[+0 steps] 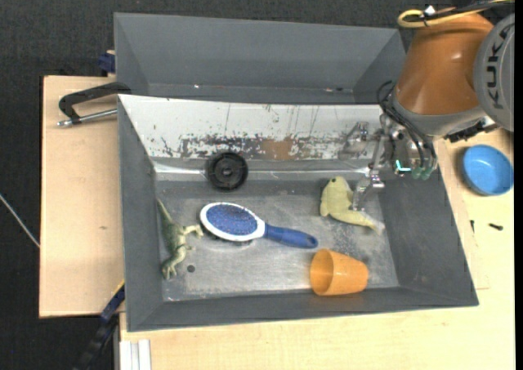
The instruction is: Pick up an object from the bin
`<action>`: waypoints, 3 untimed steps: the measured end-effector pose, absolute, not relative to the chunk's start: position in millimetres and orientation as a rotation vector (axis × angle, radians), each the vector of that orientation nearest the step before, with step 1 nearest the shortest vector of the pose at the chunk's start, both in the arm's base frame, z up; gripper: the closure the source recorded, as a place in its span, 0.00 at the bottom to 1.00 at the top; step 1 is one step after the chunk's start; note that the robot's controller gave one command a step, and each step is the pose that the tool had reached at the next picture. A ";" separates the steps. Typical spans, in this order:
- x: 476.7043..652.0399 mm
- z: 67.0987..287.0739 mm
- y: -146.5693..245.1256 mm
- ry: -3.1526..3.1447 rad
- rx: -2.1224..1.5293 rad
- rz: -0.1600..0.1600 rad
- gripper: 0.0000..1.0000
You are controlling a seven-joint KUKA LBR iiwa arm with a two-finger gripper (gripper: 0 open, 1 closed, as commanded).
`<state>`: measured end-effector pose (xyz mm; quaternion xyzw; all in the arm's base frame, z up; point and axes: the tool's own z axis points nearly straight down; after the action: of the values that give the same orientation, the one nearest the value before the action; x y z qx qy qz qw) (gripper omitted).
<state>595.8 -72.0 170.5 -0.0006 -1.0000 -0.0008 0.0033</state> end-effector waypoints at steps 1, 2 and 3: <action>576.9 71.5 -82.8 -3.145 -0.187 -0.003 0.00; 591.0 102.9 -109.0 -3.140 -0.276 0.000 0.00; 587.6 101.0 -92.3 -3.116 -0.413 -0.003 0.00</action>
Offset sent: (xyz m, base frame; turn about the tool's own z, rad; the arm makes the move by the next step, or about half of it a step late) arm -0.0216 -0.0117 -0.1005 0.1159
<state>587.6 -92.3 101.0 -0.1313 -0.9913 -0.0011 -0.0010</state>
